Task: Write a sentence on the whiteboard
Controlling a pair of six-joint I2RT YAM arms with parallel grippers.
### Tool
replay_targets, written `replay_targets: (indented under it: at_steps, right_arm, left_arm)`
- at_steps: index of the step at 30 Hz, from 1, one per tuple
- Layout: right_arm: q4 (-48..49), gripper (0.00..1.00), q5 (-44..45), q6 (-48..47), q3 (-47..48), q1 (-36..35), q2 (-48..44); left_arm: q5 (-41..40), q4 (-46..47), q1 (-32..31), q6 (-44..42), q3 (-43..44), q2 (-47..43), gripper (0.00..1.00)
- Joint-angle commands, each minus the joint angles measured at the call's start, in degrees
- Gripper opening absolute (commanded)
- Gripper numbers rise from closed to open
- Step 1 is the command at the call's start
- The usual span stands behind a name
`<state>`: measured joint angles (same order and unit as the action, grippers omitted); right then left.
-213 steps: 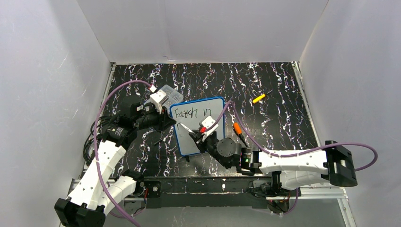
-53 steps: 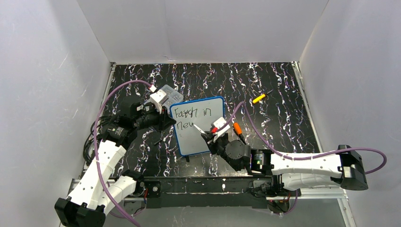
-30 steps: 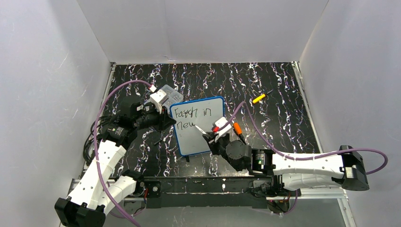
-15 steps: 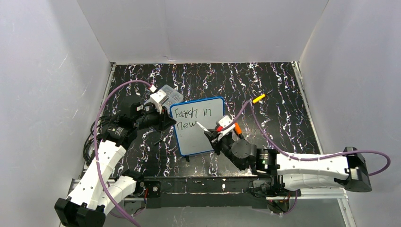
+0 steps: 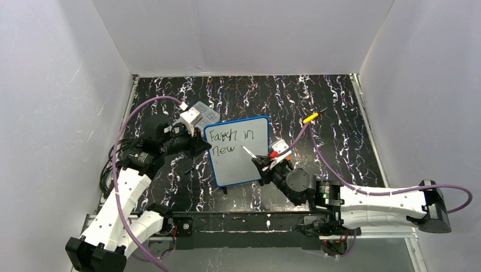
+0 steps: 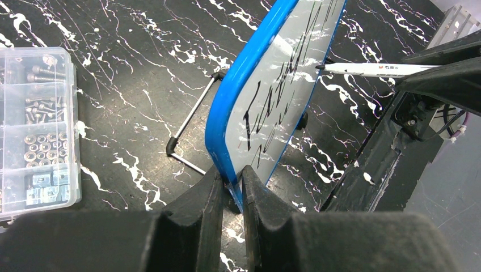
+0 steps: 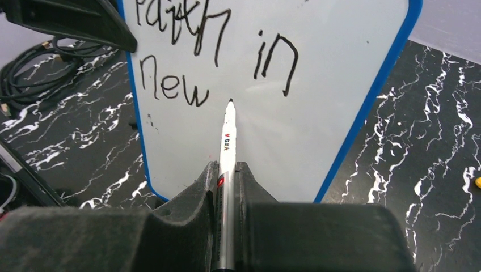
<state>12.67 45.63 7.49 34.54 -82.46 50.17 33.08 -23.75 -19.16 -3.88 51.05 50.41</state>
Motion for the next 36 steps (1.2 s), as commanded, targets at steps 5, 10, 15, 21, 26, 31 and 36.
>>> replay_targets:
  at_steps: [5,10,15,21,26,31,36]
  right_arm:
    - [0.69,0.01,5.40,0.74,-0.05,0.28,-0.34]
    - [2.31,0.01,5.57,-1.49,0.65,0.28,1.56]
    - [2.19,0.01,3.72,-2.35,1.85,0.28,3.50]
    - [-1.05,0.01,4.03,1.55,0.98,0.28,2.79]
    - [-5.67,0.01,5.66,5.28,-0.30,0.28,0.25]
    - [-7.17,0.01,5.93,6.81,-1.04,0.28,-1.03]
    - [-5.91,0.01,3.66,6.15,-0.39,0.28,1.32]
  left_arm:
    - [-0.29,-3.59,-0.44,-1.44,-1.56,0.94,0.00]
    - [-0.25,-3.54,-0.47,-1.40,-1.57,1.00,0.00]
    - [-0.21,-3.59,-0.45,-1.42,-1.58,1.01,0.00]
    - [-0.23,-3.59,-0.45,-1.40,-1.56,0.92,0.00]
    - [-0.19,-3.54,-0.44,-1.40,-1.54,0.94,0.00]
    - [-0.10,-3.57,-0.46,-1.39,-1.51,0.92,0.00]
    - [0.01,-3.59,-0.46,-1.40,-1.48,1.00,0.00]
